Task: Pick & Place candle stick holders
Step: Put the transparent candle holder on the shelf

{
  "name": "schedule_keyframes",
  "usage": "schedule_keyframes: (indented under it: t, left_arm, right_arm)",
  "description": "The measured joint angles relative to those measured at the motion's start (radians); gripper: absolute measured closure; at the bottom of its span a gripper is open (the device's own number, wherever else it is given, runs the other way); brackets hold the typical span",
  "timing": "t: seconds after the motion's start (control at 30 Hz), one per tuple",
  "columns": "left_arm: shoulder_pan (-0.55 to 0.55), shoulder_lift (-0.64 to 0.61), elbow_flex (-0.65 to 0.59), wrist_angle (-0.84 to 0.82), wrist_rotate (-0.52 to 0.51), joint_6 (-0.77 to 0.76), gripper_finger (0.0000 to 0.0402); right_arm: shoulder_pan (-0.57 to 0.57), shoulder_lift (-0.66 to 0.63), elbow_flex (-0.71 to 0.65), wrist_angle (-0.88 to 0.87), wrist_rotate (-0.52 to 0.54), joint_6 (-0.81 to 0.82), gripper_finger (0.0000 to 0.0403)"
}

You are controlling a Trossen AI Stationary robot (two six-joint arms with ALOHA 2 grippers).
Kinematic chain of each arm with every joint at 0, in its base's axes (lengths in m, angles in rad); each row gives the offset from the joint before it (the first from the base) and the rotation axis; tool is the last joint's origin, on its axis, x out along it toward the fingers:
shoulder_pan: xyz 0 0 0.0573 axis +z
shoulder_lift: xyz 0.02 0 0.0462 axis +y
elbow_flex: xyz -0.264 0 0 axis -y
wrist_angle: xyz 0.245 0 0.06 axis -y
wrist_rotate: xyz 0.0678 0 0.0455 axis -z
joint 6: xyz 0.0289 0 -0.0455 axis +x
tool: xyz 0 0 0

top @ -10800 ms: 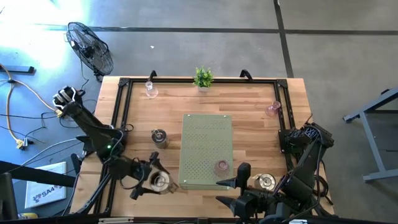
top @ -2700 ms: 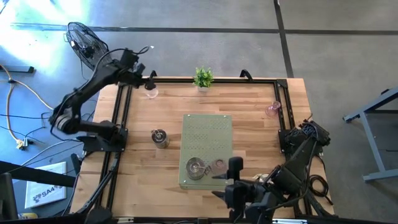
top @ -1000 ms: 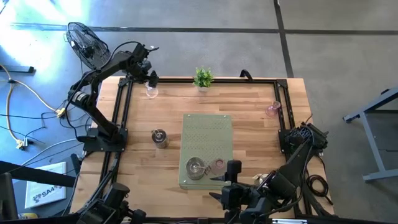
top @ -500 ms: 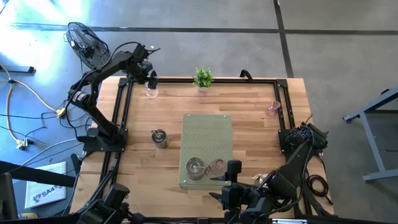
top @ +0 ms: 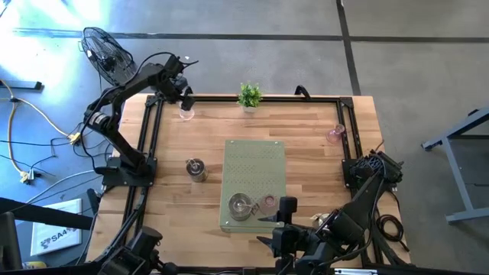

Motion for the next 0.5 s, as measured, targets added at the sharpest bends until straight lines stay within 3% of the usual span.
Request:
schedule_keyframes:
  t: [0.5]
  left_arm:
    - [-0.09, 0.0, 0.0, 0.036, -0.063, -0.03, 0.0011]
  right_arm:
    - [0.0, -0.001, 0.0, 0.0, 0.0, 0.001, 0.0187]
